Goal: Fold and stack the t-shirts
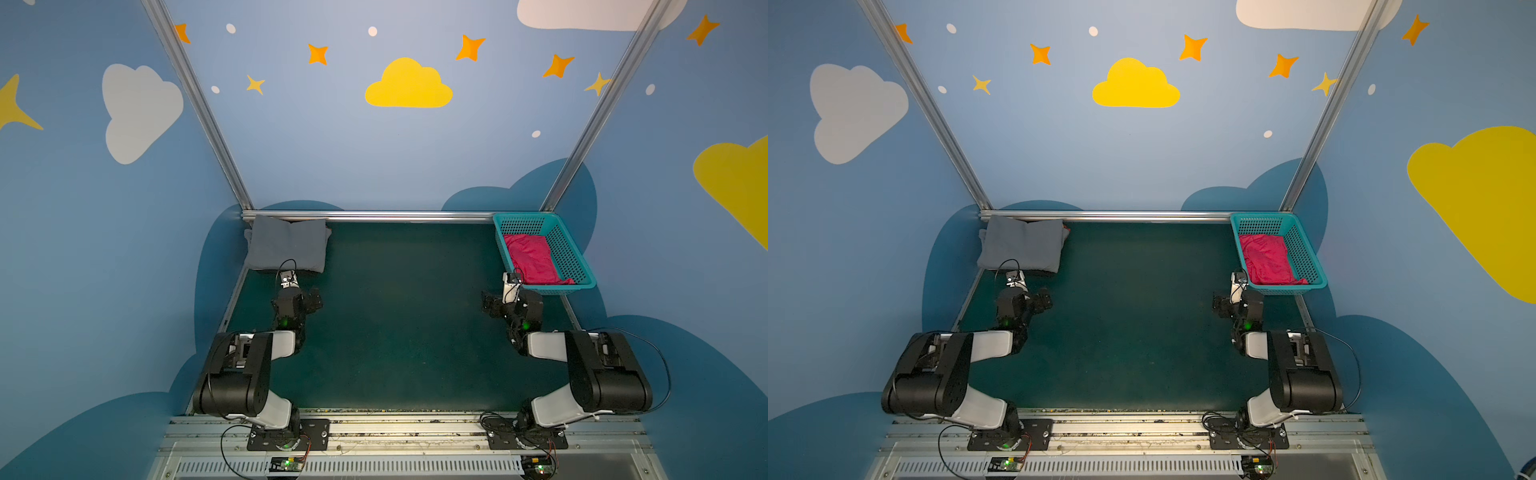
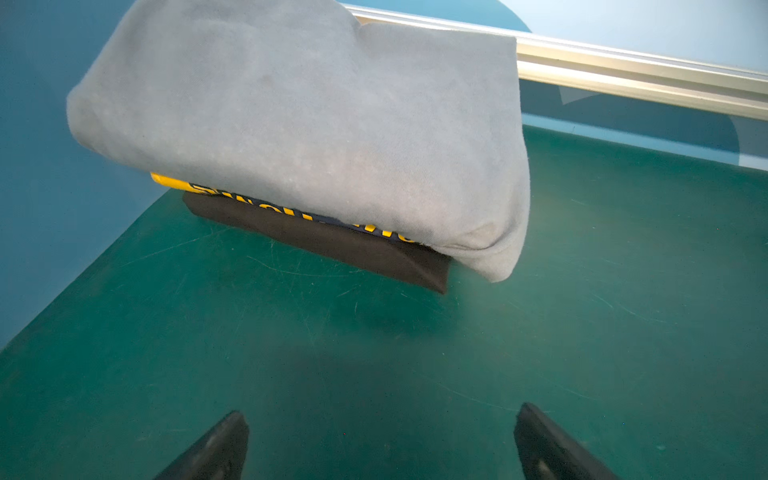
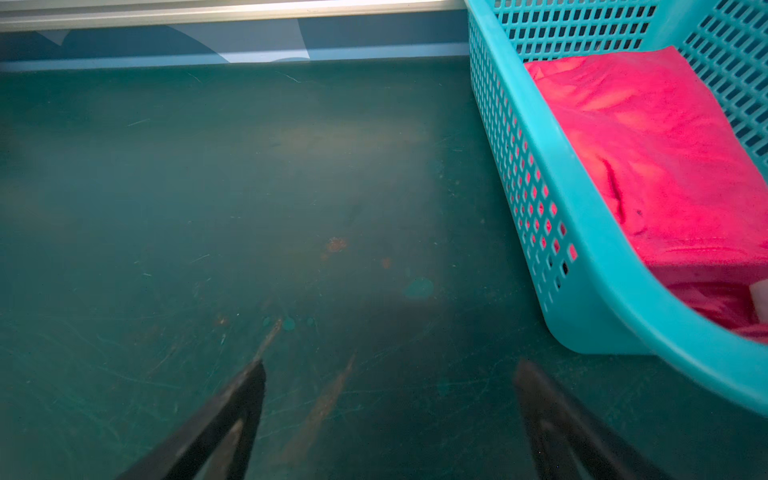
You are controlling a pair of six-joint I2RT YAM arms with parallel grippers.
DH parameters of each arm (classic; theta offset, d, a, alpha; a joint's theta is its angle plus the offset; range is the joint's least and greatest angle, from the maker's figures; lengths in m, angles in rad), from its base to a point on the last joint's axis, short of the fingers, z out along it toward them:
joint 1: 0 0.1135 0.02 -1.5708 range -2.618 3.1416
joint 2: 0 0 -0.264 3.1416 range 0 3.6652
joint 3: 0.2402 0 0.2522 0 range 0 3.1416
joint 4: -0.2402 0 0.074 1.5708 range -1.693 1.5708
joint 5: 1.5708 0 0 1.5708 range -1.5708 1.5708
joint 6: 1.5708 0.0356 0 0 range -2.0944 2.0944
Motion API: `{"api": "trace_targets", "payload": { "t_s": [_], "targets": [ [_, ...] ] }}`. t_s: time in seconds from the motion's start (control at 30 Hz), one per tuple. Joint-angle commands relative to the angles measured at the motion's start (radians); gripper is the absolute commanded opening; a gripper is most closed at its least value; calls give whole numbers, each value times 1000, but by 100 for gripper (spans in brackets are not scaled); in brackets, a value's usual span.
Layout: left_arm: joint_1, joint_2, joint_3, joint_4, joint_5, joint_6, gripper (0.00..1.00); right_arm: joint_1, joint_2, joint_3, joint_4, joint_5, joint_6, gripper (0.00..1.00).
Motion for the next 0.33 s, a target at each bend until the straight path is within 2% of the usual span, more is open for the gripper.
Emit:
{"api": "trace_targets", "payload": {
  "t_s": [0.0,0.3],
  "targets": [
    [1,-7,0,-9,-5,5,100,-2,-7,20,5,6,-4,95],
    [0,-8,1,-9,-6,5,100,-1,-8,18,6,6,-3,95]
  ]
}}
